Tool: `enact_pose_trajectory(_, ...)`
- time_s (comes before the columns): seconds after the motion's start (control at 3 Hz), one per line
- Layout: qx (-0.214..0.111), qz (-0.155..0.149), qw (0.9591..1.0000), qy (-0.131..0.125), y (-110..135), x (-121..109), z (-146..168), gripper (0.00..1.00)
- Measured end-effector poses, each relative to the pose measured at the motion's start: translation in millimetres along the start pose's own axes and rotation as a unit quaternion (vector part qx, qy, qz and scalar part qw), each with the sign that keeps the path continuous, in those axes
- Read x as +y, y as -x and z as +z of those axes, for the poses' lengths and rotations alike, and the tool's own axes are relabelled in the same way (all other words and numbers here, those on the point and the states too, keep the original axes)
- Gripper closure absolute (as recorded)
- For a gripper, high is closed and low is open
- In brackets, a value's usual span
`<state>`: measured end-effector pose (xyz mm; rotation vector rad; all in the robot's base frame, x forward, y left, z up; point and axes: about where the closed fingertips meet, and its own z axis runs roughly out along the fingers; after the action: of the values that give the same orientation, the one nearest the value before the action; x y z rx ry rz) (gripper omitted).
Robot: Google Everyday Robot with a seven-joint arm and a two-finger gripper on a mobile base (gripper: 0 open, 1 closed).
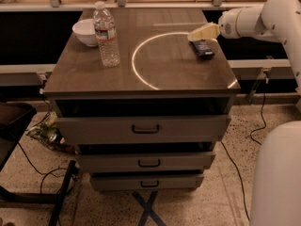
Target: Move rxbar blueberry near water bottle
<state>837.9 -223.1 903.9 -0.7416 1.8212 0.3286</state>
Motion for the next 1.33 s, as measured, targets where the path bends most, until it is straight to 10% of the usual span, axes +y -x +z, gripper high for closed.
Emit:
enact_pose_trajectory(1.0, 0.018, 0.054, 0.9982, 0.020, -56, -9, 7, 0.00)
enact_pose_trajectory(1.33, 0.030, 0.069, 0.9963, 0.041, -72, -4, 12, 0.19)
